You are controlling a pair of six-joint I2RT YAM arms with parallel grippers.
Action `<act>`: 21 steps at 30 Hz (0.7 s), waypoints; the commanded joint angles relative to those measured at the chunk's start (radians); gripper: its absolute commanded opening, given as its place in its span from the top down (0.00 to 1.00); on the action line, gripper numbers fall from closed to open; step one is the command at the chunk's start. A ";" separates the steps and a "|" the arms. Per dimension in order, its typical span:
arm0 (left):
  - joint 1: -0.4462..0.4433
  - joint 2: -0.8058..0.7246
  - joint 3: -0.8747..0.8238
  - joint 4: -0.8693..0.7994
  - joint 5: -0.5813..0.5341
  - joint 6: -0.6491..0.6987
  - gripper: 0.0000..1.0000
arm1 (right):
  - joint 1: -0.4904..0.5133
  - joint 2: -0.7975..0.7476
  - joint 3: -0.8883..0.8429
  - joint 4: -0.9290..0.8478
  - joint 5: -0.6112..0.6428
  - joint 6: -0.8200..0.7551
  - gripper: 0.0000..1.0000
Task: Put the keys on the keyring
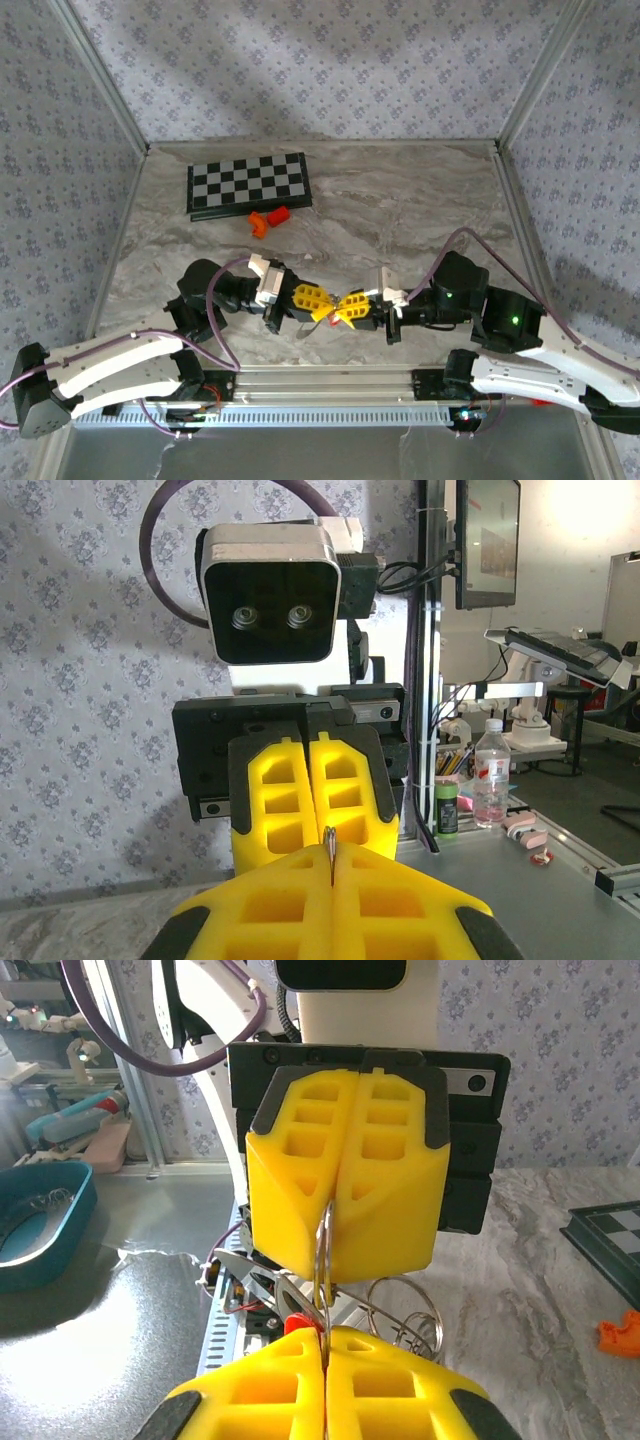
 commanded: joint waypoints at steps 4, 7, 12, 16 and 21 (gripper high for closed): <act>-0.018 -0.003 0.059 0.020 0.050 0.020 1.00 | -0.015 0.018 -0.003 0.024 -0.025 0.011 0.99; -0.024 0.010 0.066 0.024 0.071 0.014 1.00 | -0.021 0.034 0.006 0.016 -0.033 0.012 1.00; -0.035 0.029 0.080 0.020 0.107 0.014 1.00 | -0.040 0.052 0.012 0.011 -0.050 0.009 1.00; -0.041 0.045 0.088 0.020 0.115 0.018 1.00 | -0.052 0.059 0.013 0.018 -0.066 0.008 1.00; -0.042 0.045 0.086 0.018 0.112 0.023 1.00 | -0.063 0.059 0.020 0.027 -0.075 0.004 1.00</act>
